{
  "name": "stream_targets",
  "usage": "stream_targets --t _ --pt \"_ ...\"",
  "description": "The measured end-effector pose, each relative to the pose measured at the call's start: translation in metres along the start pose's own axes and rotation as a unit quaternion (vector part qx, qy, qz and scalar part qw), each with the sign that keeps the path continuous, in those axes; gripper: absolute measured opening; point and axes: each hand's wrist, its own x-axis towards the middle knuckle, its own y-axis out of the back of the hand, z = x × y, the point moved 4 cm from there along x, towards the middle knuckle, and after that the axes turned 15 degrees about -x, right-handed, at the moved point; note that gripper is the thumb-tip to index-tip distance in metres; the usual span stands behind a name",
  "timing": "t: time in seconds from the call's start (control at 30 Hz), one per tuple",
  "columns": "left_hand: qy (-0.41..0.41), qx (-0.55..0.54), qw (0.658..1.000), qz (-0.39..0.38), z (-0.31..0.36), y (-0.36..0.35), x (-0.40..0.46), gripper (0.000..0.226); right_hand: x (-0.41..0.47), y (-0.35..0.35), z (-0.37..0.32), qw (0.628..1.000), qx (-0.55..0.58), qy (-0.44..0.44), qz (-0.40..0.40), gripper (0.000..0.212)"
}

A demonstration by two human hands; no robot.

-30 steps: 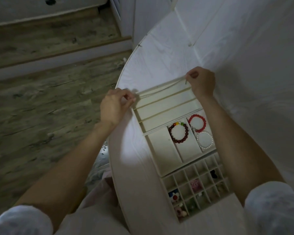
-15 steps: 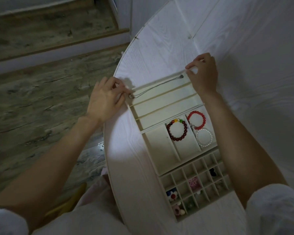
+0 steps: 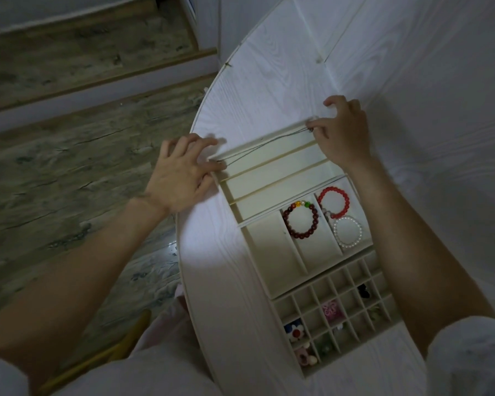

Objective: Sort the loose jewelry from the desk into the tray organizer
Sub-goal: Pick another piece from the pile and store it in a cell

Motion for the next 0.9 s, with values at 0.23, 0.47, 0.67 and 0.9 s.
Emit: stream_targets --t 0.23,0.47,0.67,0.9 --pt "0.012 -0.024 0.999 0.034 0.004 0.000 -0.001 0.042 0.007 -0.001 -0.011 0.999 0.026 -0.022 0.017 0.009" --pt "0.014 -0.015 0.999 0.042 0.002 -0.003 -0.002 0.042 0.015 0.002 -0.013 0.997 -0.008 -0.063 0.032 0.021" --pt "0.025 -0.026 0.998 0.046 0.002 -0.002 -0.003 0.042 0.013 0.002 -0.016 0.993 -0.009 -0.109 0.037 0.019" --pt "0.060 -0.062 0.990 0.114 0.004 0.008 0.013 0.028 0.013 -0.008 -0.015 0.986 0.024 -0.159 0.034 0.021"
